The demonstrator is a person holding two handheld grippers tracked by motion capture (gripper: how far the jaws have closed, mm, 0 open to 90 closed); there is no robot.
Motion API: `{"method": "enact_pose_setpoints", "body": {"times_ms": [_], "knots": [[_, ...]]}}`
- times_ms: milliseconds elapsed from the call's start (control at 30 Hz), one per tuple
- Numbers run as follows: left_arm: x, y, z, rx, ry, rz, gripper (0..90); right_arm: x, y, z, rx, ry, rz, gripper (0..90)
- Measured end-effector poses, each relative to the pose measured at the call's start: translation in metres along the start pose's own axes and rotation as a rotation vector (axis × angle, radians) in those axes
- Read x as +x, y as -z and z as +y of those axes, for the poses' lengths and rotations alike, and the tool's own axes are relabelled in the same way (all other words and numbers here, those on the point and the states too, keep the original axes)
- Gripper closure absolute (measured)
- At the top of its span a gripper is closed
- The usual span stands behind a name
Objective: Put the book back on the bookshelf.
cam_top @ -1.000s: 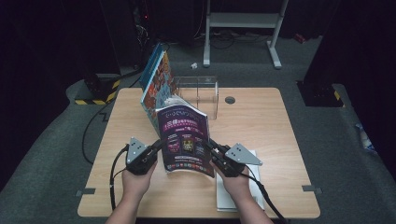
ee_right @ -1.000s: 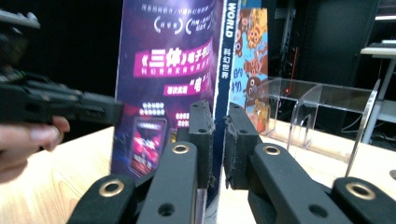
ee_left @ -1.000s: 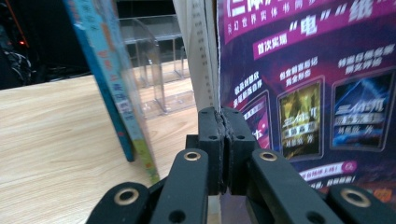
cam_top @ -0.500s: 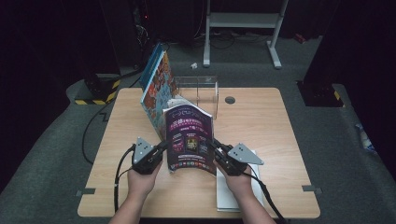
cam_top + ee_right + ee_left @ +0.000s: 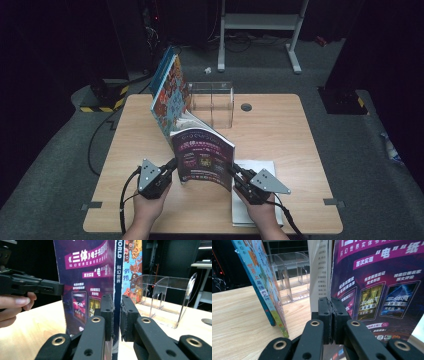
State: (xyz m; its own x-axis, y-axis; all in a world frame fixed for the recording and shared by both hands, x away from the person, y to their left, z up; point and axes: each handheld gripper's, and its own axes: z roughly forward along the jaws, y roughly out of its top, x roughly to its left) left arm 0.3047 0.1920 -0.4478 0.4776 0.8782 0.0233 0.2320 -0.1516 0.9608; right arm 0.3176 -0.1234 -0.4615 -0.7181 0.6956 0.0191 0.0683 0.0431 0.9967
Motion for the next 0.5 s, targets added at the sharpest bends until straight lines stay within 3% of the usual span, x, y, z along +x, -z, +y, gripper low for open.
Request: {"method": "enact_pose_setpoints", "body": {"times_ms": [300,467,500], "knots": [[-0.004,0.008,-0.004,0.001,-0.016,-0.001,87.9,0.004,0.003,0.001,0.029,-0.003,0.048,64.2],[-0.004,0.007,-0.004,0.000,-0.009,-0.002,87.9,0.001,-0.004,0.025,-0.006,0.017,0.044,61.9],[-0.004,0.007,-0.004,-0.003,-0.007,-0.002,87.8,0.000,-0.006,0.037,-0.026,0.012,0.040,62.4]]}}
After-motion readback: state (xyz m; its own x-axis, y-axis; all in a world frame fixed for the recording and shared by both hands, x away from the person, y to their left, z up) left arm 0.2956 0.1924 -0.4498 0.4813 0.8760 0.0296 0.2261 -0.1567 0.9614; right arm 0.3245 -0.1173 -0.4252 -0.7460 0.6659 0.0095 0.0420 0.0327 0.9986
